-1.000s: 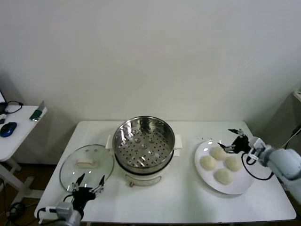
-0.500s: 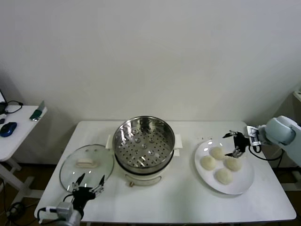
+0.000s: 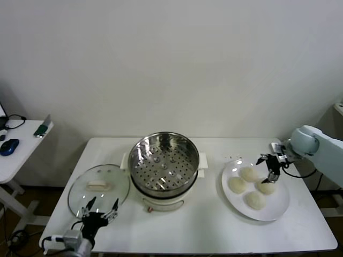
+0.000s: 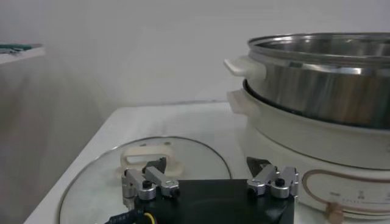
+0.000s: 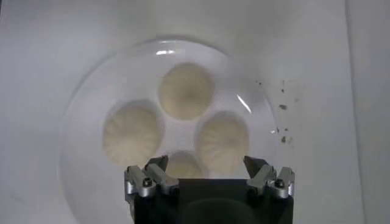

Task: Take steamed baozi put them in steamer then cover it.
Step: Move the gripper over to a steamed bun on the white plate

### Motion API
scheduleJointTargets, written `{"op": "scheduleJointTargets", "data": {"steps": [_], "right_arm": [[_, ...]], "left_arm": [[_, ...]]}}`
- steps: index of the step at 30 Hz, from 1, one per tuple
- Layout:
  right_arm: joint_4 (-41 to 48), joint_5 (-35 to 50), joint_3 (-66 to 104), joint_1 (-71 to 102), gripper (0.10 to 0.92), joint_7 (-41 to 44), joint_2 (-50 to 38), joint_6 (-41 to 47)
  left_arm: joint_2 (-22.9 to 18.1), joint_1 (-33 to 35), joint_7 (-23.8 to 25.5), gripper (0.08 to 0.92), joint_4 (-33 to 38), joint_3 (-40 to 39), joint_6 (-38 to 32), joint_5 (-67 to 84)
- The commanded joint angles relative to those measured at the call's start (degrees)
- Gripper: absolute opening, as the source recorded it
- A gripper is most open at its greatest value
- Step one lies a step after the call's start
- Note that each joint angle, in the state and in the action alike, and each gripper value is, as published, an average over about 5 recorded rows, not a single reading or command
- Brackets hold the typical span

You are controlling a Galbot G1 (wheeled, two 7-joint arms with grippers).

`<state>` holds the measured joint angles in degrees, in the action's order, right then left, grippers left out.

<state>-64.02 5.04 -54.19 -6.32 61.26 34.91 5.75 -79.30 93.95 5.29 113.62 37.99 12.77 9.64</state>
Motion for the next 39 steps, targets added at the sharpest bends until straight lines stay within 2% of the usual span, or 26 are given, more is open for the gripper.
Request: {"op": "scheduleJointTargets", "data": {"steps": [1, 12, 26, 39], "right_arm": [[11.32, -3.36, -2.41, -0.82, 0.823, 0.24, 10.09, -0.74], [14.64, -6.34, 0.01, 1.76, 0.823, -0.98, 13.23, -0.76], [14.89, -9.30, 2.62, 3.84, 0.822, -2.36, 12.81, -0.56], [12.03, -8.11, 3.05, 3.52, 0.742, -2.50, 11.36, -1.67]], "left_arm": [[-0.14, 0.07, 0.02, 0.823, -0.06, 0.02, -0.11, 0.04], [-0.03, 0.11, 0.06, 0.823, -0.40, 0.28, -0.28, 0.20], [0.00, 0.31, -0.06, 0.823, -0.81, -0.02, -0.49, -0.03], [-0.05, 0.68, -0.28, 0.823, -0.37, 0.11, -0.59, -0.24]]}}
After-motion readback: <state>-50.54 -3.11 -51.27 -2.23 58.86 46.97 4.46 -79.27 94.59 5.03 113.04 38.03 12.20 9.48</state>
